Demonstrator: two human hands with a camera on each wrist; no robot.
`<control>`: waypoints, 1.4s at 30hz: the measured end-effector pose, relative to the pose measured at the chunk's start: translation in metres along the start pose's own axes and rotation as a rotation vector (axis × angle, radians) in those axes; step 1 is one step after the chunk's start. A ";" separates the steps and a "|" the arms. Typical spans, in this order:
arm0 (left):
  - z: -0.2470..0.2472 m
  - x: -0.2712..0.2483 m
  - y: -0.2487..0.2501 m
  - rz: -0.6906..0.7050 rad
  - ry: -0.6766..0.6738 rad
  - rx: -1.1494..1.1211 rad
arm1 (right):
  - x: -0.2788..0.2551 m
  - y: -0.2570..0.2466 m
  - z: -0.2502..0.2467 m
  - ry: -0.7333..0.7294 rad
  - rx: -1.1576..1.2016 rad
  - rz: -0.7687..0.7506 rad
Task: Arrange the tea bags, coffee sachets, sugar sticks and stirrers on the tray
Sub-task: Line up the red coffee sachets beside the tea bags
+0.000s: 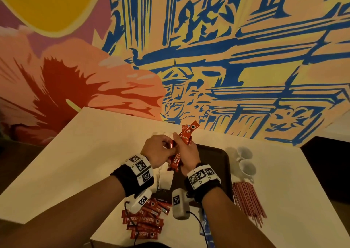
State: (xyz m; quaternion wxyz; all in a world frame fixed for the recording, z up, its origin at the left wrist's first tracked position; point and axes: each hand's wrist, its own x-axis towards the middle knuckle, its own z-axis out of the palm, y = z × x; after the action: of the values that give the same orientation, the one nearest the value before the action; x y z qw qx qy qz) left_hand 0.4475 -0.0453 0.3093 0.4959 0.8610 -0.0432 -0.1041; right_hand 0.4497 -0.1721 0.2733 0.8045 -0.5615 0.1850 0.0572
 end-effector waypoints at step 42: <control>0.068 0.031 0.055 0.055 -0.305 -0.067 | -0.011 -0.052 -0.148 -0.078 -0.272 -0.100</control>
State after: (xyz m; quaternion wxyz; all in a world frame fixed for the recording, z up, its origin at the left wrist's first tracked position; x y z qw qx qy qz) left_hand 0.4644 -0.1362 0.3198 0.5147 0.8168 -0.1381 -0.2212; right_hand 0.4201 -0.3265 0.2789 0.7294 -0.6711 0.1159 0.0637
